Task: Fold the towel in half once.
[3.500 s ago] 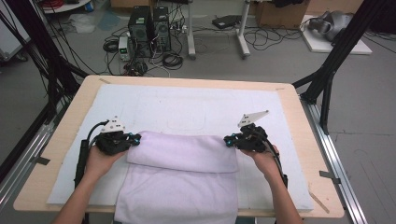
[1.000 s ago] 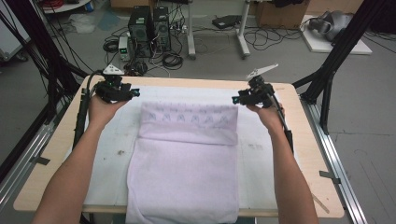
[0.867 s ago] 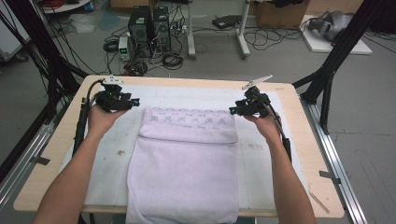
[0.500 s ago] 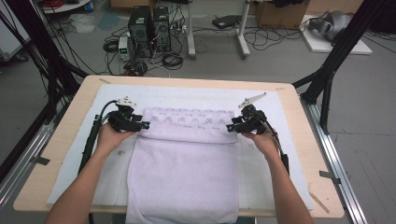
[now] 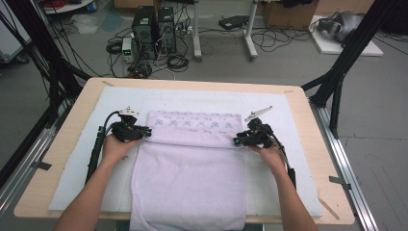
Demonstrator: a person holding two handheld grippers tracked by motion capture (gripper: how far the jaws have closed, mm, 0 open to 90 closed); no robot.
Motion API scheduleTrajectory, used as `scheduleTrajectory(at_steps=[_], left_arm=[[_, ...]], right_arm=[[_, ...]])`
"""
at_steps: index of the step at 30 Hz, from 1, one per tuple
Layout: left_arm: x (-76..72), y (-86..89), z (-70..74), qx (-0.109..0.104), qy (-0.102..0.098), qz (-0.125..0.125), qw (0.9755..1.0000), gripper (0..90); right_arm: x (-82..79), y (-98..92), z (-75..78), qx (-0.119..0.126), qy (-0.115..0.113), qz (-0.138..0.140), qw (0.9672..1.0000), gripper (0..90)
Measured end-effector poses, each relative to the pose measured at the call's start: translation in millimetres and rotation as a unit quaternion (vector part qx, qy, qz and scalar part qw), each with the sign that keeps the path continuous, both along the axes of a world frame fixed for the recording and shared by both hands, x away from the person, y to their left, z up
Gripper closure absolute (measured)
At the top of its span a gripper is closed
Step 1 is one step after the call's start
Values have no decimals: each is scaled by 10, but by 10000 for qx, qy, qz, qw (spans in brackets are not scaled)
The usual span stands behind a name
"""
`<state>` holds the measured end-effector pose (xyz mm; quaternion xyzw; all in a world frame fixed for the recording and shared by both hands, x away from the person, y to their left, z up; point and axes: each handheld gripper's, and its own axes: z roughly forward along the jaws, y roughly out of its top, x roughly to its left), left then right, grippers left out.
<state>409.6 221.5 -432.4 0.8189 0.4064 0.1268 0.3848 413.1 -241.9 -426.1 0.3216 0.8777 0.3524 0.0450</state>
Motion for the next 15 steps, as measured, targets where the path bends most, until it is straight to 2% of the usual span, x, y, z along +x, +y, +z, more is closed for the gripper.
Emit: scheduleTrajectory(at_steps=[1,3,5,11,15], left_arm=[[-16,-6,29,-29,-101,9,9999,835],[-45,-4,80,-72,-221,1,9997,844],[-85,10,137,-146,-327,24,9994,840],[-260,69,304,-274,-750,28,9968,843],[-444,124,359,-375,-991,-32,9944,842]], right_arm=[[-10,2,9,43,-4,59,10000,763],[-44,13,52,64,-90,136,9998,801],[-77,14,106,45,-205,161,9997,808],[-212,-28,301,279,-522,255,9979,821],[-367,-33,455,431,-739,388,9956,822]])
